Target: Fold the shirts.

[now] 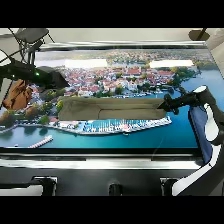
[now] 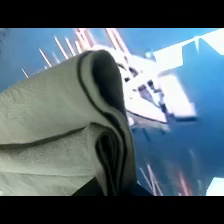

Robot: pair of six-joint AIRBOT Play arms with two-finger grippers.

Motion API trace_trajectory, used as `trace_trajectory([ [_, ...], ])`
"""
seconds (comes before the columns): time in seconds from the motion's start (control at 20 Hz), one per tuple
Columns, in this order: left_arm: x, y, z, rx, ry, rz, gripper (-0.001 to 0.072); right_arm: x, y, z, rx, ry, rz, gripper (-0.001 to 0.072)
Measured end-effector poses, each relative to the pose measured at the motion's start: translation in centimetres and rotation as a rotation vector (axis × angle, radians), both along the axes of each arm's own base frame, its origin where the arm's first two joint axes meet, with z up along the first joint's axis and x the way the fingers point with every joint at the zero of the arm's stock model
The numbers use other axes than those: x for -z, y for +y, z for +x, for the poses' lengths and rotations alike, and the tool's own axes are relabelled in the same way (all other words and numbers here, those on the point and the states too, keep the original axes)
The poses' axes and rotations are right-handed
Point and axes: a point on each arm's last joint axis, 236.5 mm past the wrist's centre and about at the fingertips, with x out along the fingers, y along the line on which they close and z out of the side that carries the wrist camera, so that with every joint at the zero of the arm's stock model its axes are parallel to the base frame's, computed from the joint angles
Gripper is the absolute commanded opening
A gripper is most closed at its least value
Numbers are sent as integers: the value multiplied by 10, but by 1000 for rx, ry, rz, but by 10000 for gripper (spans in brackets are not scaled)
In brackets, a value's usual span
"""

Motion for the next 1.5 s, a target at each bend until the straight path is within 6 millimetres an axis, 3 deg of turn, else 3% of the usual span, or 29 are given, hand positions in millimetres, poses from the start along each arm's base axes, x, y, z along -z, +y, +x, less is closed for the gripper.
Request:
trace_trajectory([
  [0.05,2,-10,0,17,-3,-1,126,-3,0,1,-9,-12,-8,43],
  [0.1,5,-21,0,35,-3,-5,30,-9,-1,0,-27,-30,-30,41],
  [0.2,19,-48,2,71,0,-13,30,-40,3,3,-43,-89,-25,40],
  [0.35,58,-107,-5,138,55,-51,30,-97,12,-1,-85,-186,-43,41],
  [0.6,123,-207,-30,200,180,-162,29,-190,50,-30,-189,-323,-105,41],
  [0.9,166,-268,-41,149,291,-289,30,-279,91,-82,-223,-454,-165,42],
  [1.15,184,-322,-51,65,405,-455,29,-318,101,-119,-204,-492,-174,44],
  [1.3,183,-353,-64,55,444,-555,25,-327,103,-128,-186,-497,-172,43],
  [1.4,173,-356,-58,64,397,-579,25,-328,103,-124,-171,-503,-169,42],
  [1.5,153,-338,-44,97,298,-541,25,-324,106,-114,-160,-501,-149,41],
])
